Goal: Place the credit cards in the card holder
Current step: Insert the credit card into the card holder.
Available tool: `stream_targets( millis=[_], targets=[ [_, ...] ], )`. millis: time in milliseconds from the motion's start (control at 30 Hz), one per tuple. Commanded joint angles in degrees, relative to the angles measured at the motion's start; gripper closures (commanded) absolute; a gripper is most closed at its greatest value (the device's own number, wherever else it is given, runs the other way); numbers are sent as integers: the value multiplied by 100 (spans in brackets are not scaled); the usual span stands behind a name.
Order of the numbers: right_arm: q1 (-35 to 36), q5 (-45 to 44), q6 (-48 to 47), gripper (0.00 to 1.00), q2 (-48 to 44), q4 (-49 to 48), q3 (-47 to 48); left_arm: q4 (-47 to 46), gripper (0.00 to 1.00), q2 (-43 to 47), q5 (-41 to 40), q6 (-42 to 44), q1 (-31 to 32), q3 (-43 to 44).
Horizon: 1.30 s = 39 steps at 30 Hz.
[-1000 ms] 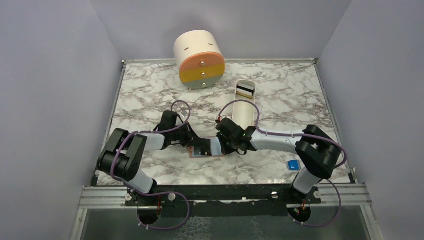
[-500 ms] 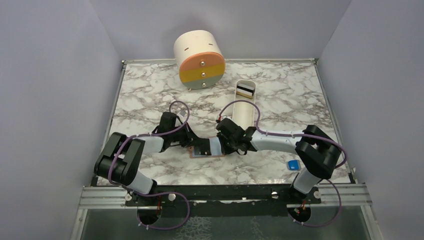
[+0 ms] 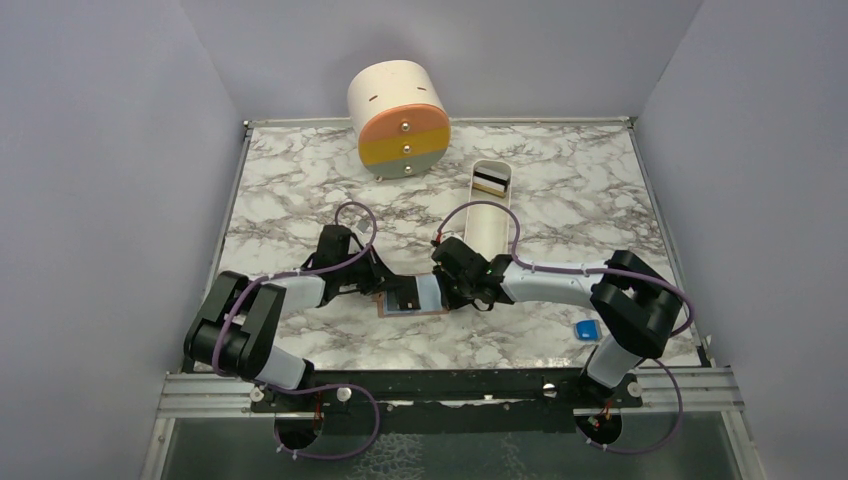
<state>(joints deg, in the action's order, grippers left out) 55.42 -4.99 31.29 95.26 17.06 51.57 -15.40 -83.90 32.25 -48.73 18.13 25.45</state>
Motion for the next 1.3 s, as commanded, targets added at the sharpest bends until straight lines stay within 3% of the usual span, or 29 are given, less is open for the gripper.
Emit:
stream_targets(
  millis=[0,567,1267],
  targets=[
    [92,44,97,83,30,-89,-106,-17,100,-16,-270,108,11,-153],
    [104,36,80,83,48,-93,-110,-543,100,-3,-120,-169,10,-385],
    [125,29,62,83,13,-80,-145,-631,100,554,-642,-100,19,-499]
  ],
)
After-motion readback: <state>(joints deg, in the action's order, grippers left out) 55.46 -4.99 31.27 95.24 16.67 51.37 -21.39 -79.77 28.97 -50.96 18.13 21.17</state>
